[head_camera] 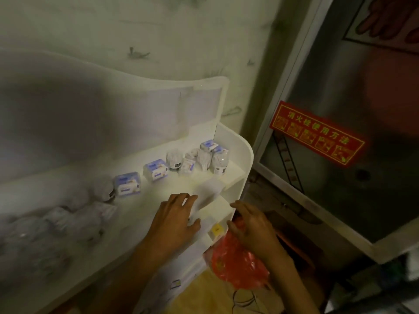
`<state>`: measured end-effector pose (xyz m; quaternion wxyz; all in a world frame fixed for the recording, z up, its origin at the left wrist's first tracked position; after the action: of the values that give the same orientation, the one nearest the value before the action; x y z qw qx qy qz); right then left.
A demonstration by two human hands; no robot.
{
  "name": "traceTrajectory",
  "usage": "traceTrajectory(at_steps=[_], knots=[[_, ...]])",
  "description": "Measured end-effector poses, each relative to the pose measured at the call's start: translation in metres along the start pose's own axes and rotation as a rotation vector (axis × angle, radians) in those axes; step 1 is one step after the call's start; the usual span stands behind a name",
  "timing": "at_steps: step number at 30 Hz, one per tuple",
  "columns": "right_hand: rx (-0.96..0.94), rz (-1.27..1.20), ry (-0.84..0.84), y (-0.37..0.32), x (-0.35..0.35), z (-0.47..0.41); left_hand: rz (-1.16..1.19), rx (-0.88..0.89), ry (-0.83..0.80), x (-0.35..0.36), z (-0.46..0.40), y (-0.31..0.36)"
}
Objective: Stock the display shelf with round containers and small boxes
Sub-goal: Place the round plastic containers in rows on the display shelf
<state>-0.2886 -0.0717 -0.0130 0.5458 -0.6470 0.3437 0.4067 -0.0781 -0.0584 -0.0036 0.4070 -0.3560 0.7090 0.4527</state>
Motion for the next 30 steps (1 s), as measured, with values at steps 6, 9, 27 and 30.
traceTrajectory(at_steps=[6, 9, 27, 30], knots=[[-0.006, -0.018, -0.026, 0.022, 0.0, -0.096, 0.019, -0.084, -0.04, 0.014, -0.078, -0.032], [-0.013, -0.04, -0.049, 0.028, 0.003, -0.138, 0.002, -0.135, -0.031, 0.021, -0.108, -0.05], [-0.314, -0.169, -0.37, 0.082, 0.072, -0.338, -0.055, -0.395, 0.094, 0.106, -0.244, -0.088], [-0.364, -0.266, -0.366, 0.089, 0.079, -0.339, 0.02, -0.439, 0.122, 0.121, -0.247, -0.093]])
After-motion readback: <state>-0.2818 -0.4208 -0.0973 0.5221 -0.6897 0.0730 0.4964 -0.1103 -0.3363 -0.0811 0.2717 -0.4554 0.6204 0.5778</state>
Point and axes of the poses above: each hand's wrist, its own z-axis away from the middle knuckle, its own x-axis out of the palm, y = z × x, the point moved 4 cm from there along -z, towards the middle knuckle, and after that the axes turned 8 degrees about x, right-handed, at the moved point
